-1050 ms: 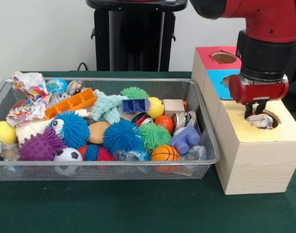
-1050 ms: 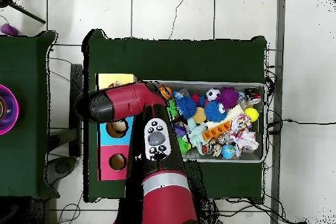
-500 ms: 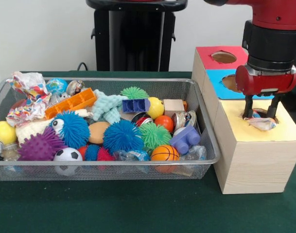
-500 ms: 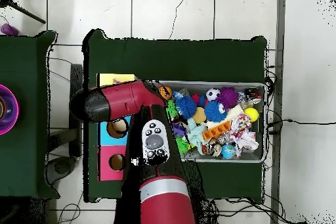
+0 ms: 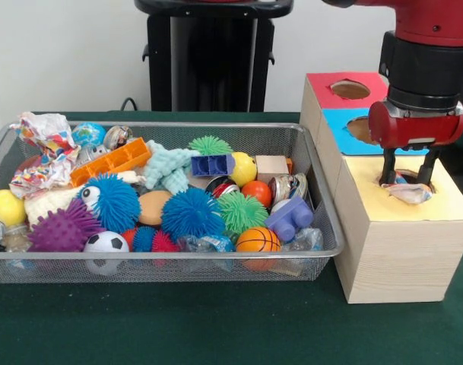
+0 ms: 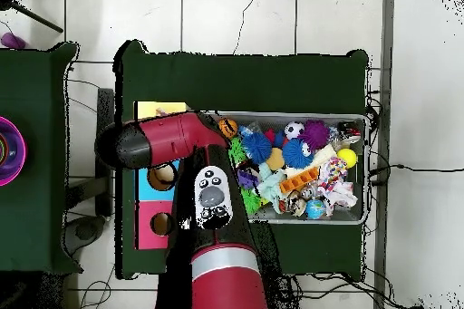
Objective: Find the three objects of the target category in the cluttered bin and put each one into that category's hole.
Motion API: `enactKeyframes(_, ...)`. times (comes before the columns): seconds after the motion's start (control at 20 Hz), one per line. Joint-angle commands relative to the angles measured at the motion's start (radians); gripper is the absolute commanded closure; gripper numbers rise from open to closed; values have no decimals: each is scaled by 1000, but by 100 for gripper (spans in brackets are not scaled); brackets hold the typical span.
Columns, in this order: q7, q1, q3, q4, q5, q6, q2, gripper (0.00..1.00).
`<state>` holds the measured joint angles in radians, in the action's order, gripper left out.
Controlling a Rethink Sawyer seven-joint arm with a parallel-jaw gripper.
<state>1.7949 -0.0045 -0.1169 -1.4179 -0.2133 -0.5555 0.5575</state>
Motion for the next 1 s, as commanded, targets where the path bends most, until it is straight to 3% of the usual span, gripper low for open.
enactKeyframes(0.05, 76, -12, 20, -84, 9, -156, 48, 0)
enactKeyframes(0.2, 47, -15, 23, -99, 30, -269, 131, 0)
enactKeyframes(0.45, 18, -29, 15, -117, 47, -373, 188, 0)
enactKeyframes(1.0, 30, -44, -2, -195, 38, -274, 191, 0)
